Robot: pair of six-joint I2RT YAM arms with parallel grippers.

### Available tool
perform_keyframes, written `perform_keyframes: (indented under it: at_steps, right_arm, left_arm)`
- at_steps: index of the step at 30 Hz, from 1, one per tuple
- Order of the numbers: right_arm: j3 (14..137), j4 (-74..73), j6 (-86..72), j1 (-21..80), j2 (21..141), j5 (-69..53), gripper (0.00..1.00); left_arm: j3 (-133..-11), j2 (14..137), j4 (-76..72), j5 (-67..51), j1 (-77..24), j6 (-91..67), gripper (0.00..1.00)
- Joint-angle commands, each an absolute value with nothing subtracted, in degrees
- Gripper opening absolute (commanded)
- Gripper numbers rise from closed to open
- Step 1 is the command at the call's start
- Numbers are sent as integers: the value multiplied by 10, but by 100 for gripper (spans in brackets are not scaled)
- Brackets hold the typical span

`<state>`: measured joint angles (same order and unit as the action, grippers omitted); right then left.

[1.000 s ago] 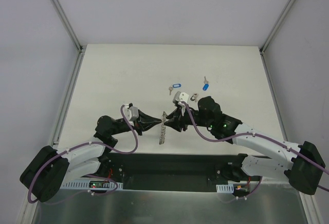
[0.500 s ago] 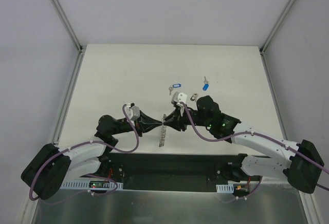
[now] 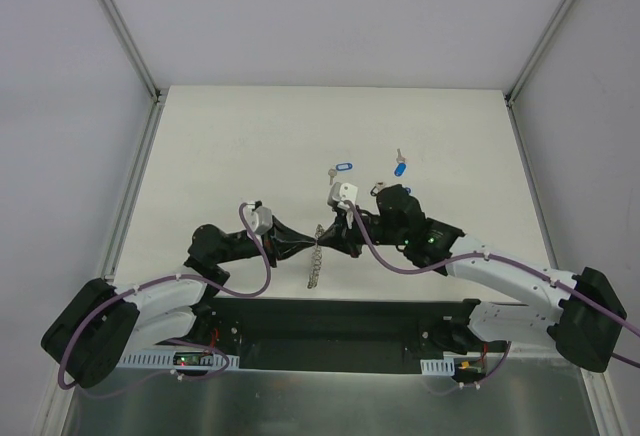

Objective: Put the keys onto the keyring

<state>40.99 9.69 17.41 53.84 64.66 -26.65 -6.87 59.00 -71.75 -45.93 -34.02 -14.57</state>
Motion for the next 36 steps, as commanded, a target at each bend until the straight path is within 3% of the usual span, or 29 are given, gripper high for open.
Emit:
perform_keyframes:
  at_steps: [1,4,5,10,15,19,36]
  right_arm:
    - [467,30,211,538,636,-245,1]
    - [511,-65,237,538,643,-215,1]
    - [519,-82,243,538,643,-212,1]
    - [547,-148,268,539,642,-200,1]
    - [552,-177,286,540,648,-209,1]
    - [550,-184,298,540,647,-217,1]
    - [545,-179,329,539,649,-258,1]
  left_arm:
    - [-76,583,-819,-459,-335,-142,10]
    - [-84,562,-768,-458,-335,-120,24]
    - [-89,554,-746,-457,-335,-112,34]
    - [-109,501,-622,-445,-335,-48,47]
    - [-143,508,-563,-475,-335,-18,47]
    - [-171,536,-548,-504,-335,-19,39]
    - [-264,644,-448,-595,-374,41,32]
